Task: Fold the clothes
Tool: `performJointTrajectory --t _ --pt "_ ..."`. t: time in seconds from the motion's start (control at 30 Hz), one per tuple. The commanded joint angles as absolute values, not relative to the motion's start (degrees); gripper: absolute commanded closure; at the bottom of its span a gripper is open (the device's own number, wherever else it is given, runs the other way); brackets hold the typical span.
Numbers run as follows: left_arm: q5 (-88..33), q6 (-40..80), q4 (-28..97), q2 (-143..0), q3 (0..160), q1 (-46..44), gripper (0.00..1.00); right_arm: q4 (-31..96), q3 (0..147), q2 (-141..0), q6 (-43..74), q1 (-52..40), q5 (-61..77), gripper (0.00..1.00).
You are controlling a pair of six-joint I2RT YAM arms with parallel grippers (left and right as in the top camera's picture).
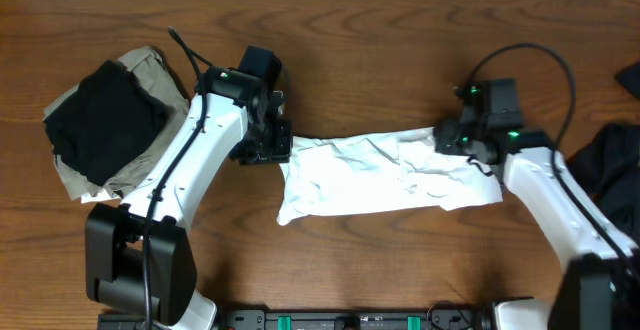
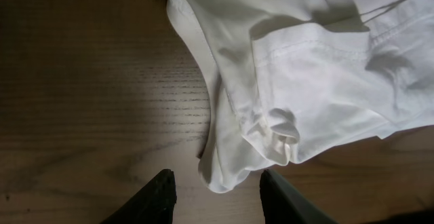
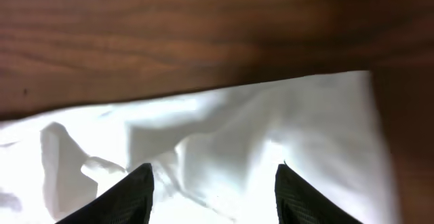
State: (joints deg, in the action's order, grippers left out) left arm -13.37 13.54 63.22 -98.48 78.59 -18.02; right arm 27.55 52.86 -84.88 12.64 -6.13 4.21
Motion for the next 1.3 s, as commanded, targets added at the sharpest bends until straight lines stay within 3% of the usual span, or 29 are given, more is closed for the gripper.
performJointTrajectory --t 0.0,0.3,0.53,0.63,0.77,0.9,1.1,1.27 --pt "-13.50 13.61 63.55 -98.26 79.35 -17.76 0.57 30.70 54.94 -81.32 12.84 -5.61 2.46 0.46" --pt "-13.50 13.61 63.53 -98.26 79.35 -17.76 0.57 42.83 54.39 -85.06 11.68 -9.63 1.93 0.46" --pt "-13.50 13.61 63.53 -98.26 79.35 -17.76 0.57 40.10 54.30 -91.53 11.53 -11.03 -0.49 0.46" --pt "-13.50 13.61 63.55 -98.26 79.35 -17.76 0.57 37.01 54.30 -93.45 12.67 -11.03 -2.22 0.52" --pt "-13.50 13.61 63.53 -98.26 79.35 -17.76 0.57 31.79 54.30 -94.30 12.88 -11.18 -2.09 0.72" --pt "-13.50 13.61 63.53 -98.26 79.35 -17.76 0.57 26.15 54.30 -94.30 12.80 -11.94 0.64 0.79" --pt "-13.50 13.63 63.55 -98.26 79.35 -17.76 0.57 20.29 54.30 -94.35 12.82 -13.10 5.41 0.68" --pt "-13.50 13.61 63.53 -98.26 79.35 -17.76 0.57 21.61 54.30 -95.09 12.80 -13.58 5.45 0.66"
